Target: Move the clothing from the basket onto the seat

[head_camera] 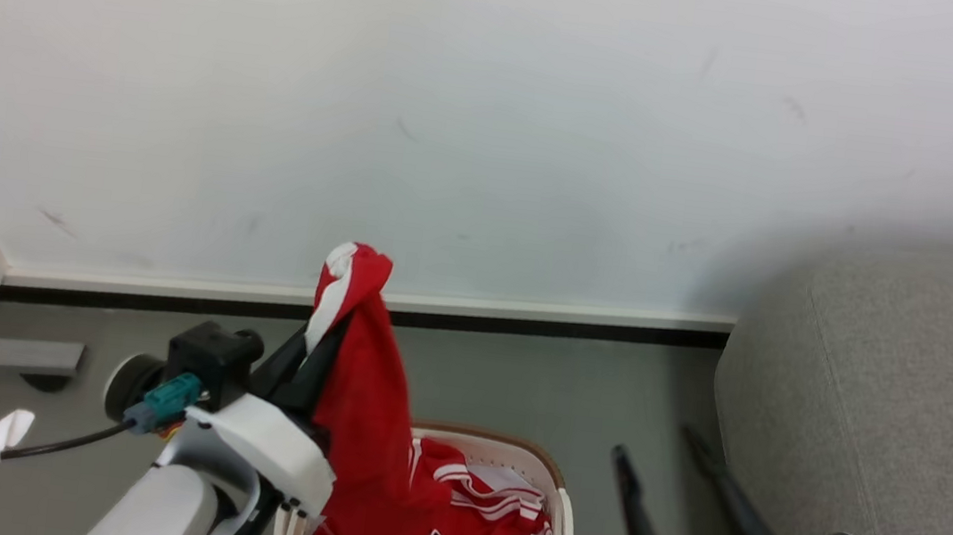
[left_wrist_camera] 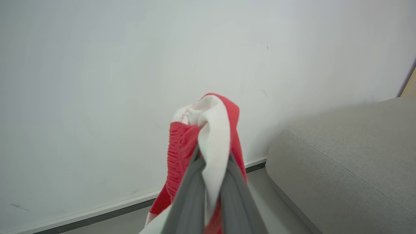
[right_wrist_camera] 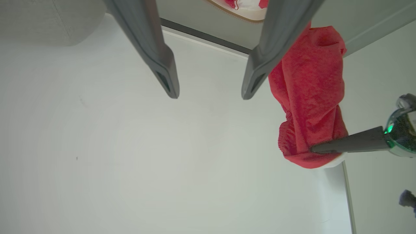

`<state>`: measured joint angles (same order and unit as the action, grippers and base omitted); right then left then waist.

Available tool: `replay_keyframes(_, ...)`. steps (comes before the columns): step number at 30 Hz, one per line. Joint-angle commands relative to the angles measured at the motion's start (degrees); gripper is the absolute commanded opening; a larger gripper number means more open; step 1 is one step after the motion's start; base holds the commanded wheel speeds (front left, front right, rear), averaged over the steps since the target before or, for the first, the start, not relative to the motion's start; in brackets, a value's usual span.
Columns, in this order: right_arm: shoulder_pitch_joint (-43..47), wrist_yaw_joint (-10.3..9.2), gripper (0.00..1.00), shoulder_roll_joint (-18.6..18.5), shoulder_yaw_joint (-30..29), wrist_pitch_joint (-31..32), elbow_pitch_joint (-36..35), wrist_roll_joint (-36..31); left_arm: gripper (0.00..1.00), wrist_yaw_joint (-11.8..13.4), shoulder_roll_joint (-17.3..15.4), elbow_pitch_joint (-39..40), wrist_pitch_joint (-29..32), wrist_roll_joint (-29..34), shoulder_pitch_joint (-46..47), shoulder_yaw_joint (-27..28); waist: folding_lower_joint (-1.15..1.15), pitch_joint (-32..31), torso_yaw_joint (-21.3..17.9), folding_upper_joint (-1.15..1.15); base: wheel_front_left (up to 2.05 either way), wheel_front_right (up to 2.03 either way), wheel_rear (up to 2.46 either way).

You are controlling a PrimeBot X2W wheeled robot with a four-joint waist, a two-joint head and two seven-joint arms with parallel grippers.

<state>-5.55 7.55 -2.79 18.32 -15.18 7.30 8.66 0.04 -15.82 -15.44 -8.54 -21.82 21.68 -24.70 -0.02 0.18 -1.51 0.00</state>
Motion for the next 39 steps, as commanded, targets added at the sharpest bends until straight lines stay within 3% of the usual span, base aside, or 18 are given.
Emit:
replay_keyframes(1, 0.05, -0.12, 1.0, -0.19, 1.45, 0.04, -0.38, -0.66, 0.0, 0.3, -0.34, 1.93, 0.68, -0.21, -0.83, -0.19, 0.02, -1.12, 0.54, 0.0, 0.0, 0.0, 0.0)
replay_keyframes(10, -6.73, -0.12, 1.0, -0.22, 12.87, 0.04, 1.67, -1.68, 0.0, 0.23, 0.83, 12.26, 5.79, 0.29, -1.01, -3.63, 0.02, -1.93, 0.73, 0.0, 0.0, 0.0, 0.0)
replay_keyframes(16, -11.76, -0.12, 1.0, -0.2, 16.74, 0.04, 4.46, -2.46, 0.0, -0.13, 2.2, 15.41, 7.38, 0.27, -1.2, -6.28, 0.02, -1.96, 1.17, 0.0, 0.0, 0.0, 0.0)
replay_keyframes(31, -13.82, -0.12, 1.0, -0.19, 14.64, 0.04, 11.24, -7.2, 0.0, -1.08, 6.11, 22.76, 10.67, -1.22, -3.7, -13.0, 0.02, -2.68, 2.8, 0.0, 0.0, 0.0, 0.0)
replay_keyframes(32, -13.81, -0.12, 0.87, -0.21, 14.62, 0.04, 11.95, -6.63, 0.0, -1.08, 6.19, 23.09, 10.91, -1.39, -3.75, -13.32, 0.02, -2.75, 2.84, 0.0, 0.0, 0.0, 0.0)
replay_keyframes(33, -13.8, -0.12, 0.37, -0.22, 14.59, 0.04, 12.89, -5.8, 0.0, -1.01, 6.22, 23.43, 11.04, -1.48, -3.82, -13.5, 0.02, -2.81, 2.89, 0.0, 0.0, 0.0, 0.0)
replay_keyframes(34, -14.03, -0.12, 0.0, -0.2, 14.59, 0.04, 13.49, -5.09, 0.0, -0.9, 6.23, 23.63, 11.21, -1.57, -3.93, -13.58, 0.02, -2.83, 2.92, 0.0, 0.0, 0.0, 0.0)
replay_keyframes(39, -13.98, -0.12, 0.0, -0.22, 13.01, 0.04, 15.23, -1.09, 0.0, 0.5, 5.36, 22.72, 10.79, -1.37, -4.33, -12.18, 0.02, -2.62, 2.81, 0.0, 0.0, 0.0, 0.0)
